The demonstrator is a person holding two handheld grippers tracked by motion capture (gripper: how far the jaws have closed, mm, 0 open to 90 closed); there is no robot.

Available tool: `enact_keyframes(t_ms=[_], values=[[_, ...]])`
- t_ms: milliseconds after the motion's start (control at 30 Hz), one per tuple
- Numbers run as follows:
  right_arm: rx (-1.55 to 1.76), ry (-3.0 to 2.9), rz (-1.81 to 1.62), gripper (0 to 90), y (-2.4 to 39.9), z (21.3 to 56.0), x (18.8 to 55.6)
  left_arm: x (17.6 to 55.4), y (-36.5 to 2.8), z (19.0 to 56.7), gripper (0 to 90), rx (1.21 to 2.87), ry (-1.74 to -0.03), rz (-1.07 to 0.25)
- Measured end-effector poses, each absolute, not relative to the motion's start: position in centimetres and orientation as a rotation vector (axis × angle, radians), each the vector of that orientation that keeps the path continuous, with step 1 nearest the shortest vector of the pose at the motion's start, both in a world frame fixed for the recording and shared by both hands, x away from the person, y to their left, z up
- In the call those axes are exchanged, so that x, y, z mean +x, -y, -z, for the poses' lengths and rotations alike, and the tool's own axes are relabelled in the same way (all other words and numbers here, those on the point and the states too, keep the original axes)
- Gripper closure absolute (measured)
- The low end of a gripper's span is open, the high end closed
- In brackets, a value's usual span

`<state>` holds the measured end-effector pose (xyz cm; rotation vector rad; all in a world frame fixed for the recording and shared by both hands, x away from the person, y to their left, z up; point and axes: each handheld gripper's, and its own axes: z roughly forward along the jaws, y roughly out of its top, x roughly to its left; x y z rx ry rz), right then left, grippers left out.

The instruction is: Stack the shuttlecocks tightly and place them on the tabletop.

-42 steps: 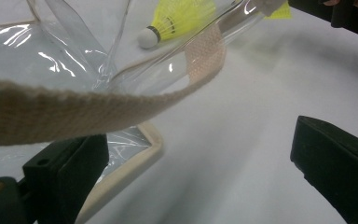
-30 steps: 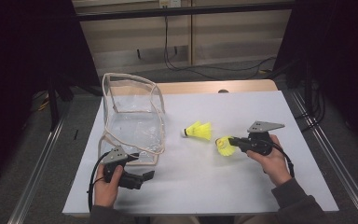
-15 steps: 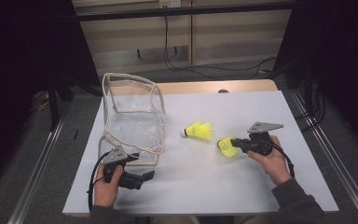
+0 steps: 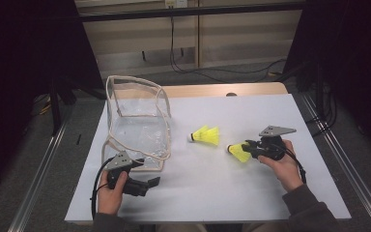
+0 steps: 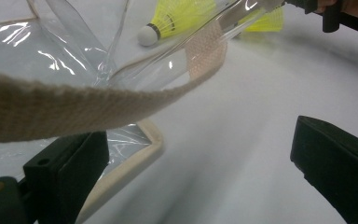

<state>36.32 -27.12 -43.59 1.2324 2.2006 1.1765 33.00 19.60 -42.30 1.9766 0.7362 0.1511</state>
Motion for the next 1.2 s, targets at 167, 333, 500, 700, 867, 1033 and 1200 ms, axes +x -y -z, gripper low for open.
enact_keyframes(t_ms=[167, 333, 500, 700, 867, 1033, 1200], values=[[1.238, -2.173, -1.160, 66.3, 27.5, 43.4, 36.3, 33.0, -19.6, 42.3, 4.2, 1.983, -0.733, -0.155], [1.255, -2.145, -1.146, 58.1, 27.7, 43.3, 36.3, 33.0, -19.6, 42.3, 4.2, 1.983, -0.733, -0.155], [1.280, -2.129, -1.147, 55.4, 27.9, 43.2, 36.2, 33.0, -19.6, 42.3, 4.2, 1.984, -0.732, -0.155], [1.292, -2.119, -1.142, 49.3, 28.1, 43.2, 36.1, 33.0, -19.6, 42.3, 4.3, 1.985, -0.733, -0.155], [1.295, -2.123, -1.138, 44.8, 28.5, 43.2, 35.8, 33.0, -19.6, 42.3, 4.2, 1.983, -0.734, -0.154], [1.292, -2.118, -1.146, 39.4, 28.8, 43.0, 35.3, 33.0, -19.6, 42.3, 4.2, 1.978, -0.733, -0.155], [1.285, -2.110, -1.154, 36.6, 29.3, 42.7, 34.7, 32.9, -19.6, 42.3, 4.2, 1.975, -0.732, -0.156]])
